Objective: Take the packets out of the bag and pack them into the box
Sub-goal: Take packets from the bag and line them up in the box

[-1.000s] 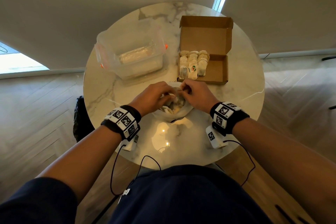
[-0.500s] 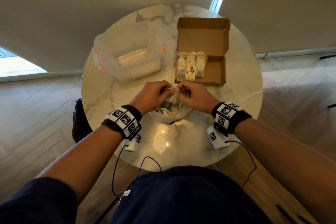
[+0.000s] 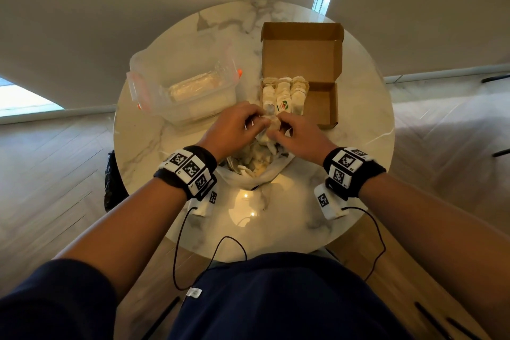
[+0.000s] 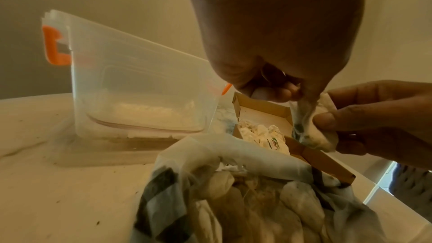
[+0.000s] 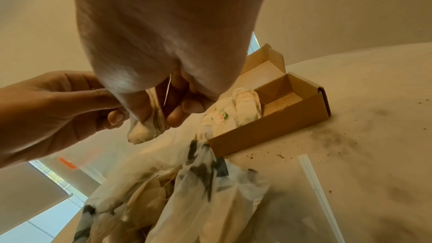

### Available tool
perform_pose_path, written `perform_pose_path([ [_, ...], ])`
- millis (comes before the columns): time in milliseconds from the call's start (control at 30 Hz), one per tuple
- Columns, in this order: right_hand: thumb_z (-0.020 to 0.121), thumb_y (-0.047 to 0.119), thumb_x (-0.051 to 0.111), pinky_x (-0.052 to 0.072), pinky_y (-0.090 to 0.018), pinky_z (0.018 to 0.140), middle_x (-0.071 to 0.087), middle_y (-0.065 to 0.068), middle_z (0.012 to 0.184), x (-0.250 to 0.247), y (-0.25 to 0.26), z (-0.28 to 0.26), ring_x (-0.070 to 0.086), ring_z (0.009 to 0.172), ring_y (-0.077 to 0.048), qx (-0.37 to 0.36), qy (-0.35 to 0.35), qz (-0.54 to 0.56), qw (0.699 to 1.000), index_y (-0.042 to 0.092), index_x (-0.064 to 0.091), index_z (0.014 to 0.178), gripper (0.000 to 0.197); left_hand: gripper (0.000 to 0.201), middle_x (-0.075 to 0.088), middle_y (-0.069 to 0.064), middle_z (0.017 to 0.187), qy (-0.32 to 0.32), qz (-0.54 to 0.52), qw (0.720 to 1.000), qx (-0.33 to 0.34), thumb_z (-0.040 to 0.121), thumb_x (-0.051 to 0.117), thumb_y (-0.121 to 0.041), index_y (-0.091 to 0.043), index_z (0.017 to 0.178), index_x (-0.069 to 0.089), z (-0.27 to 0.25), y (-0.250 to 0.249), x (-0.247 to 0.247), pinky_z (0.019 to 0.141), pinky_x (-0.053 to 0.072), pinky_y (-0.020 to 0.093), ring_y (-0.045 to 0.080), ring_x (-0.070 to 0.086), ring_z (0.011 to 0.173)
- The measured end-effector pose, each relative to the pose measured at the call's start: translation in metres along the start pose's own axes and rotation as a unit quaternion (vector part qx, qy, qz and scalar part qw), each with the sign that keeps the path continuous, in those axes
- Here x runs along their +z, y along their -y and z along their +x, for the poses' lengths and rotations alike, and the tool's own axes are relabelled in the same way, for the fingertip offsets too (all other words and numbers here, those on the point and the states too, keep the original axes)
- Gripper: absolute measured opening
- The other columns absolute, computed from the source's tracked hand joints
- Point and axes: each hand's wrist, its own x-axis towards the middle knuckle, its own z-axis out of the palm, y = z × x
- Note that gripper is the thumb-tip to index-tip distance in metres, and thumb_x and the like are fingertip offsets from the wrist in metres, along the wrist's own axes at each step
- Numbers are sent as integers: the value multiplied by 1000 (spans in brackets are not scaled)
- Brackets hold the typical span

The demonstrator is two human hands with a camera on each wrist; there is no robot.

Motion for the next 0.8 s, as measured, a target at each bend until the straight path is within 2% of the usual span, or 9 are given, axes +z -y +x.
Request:
perform_pose_path([
  [100, 96, 31, 63, 42, -28, 61, 61, -5, 79, -14, -5, 5, 55, 69, -20, 14, -13, -8, 1000, 13, 61, 92, 19, 26, 60, -6, 97, -22, 0, 1000, -19, 99, 57, -42, -23, 114, 63, 13, -2, 2, 70, 43, 12, 4, 55, 80],
  [200, 96, 32, 63, 39, -19, 58, 61, -4, 79, -34, -16, 13, 53, 68, -14, 27, -48, -26, 998, 11, 62, 93, 21, 19, 60, -5, 98, -22, -3, 999, -41, 99, 56, -36, -23, 110, 64, 22, 2, 5, 71, 43, 11, 5, 56, 81],
  [300, 96, 30, 64, 37, -4, 60, 60, 9, 80, -53, -31, 20, 53, 69, 0, 65, -76, -36, 994, 17, 62, 95, 13, 16, 59, -5, 99, 11, 9, 999, -52, 98, 58, -30, -21, 109, 65, 29, 10, 16, 74, 47, 17, 5, 57, 82],
  [400, 96, 30, 63, 35, 1, 59, 57, 19, 82, -57, -48, 27, 52, 72, 7, 99, -75, -50, 991, 24, 61, 99, 7, 14, 55, -7, 99, 67, 24, 995, -68, 98, 56, -24, -21, 108, 65, 33, 17, 30, 71, 40, 11, 6, 54, 84],
  [500, 96, 31, 63, 36, -9, 59, 60, 9, 79, -52, -64, 34, 51, 68, 1, 117, -41, -71, 990, 20, 62, 92, 12, 18, 53, -3, 103, 107, 43, 990, -77, 96, 55, -20, -17, 112, 63, 37, 23, 45, 73, 34, 15, 11, 51, 90],
  [633, 93, 26, 63, 49, -40, 66, 65, -7, 78, -41, -83, 43, 53, 67, -17, 141, -32, -83, 986, 8, 64, 84, 20, 22, 48, -6, 104, 124, 58, 986, -91, 96, 56, -20, -16, 116, 64, 42, 28, 57, 79, 31, 18, 9, 46, 92],
  [667, 92, 23, 64, 51, -37, 67, 65, -5, 80, -39, -84, 45, 53, 67, -14, 141, -42, -77, 986, 7, 64, 88, 16, 22, 51, -4, 105, 125, 59, 986, -89, 96, 57, -19, -16, 115, 66, 43, 29, 59, 80, 32, 17, 11, 49, 93],
  [733, 89, 18, 67, 48, -19, 64, 62, 2, 86, -35, -85, 49, 52, 69, -5, 143, -67, -56, 986, 11, 59, 100, 16, 21, 58, 2, 108, 126, 58, 987, -84, 95, 59, -18, -16, 112, 70, 47, 31, 60, 80, 33, 18, 16, 55, 96],
  [800, 83, 15, 71, 46, -26, 62, 59, -5, 87, -31, -87, 52, 53, 69, -12, 162, -97, -34, 981, 12, 49, 99, 27, 20, 59, 3, 110, 124, 55, 987, -83, 94, 60, -18, -17, 111, 69, 49, 33, 61, 80, 34, 18, 17, 56, 97],
])
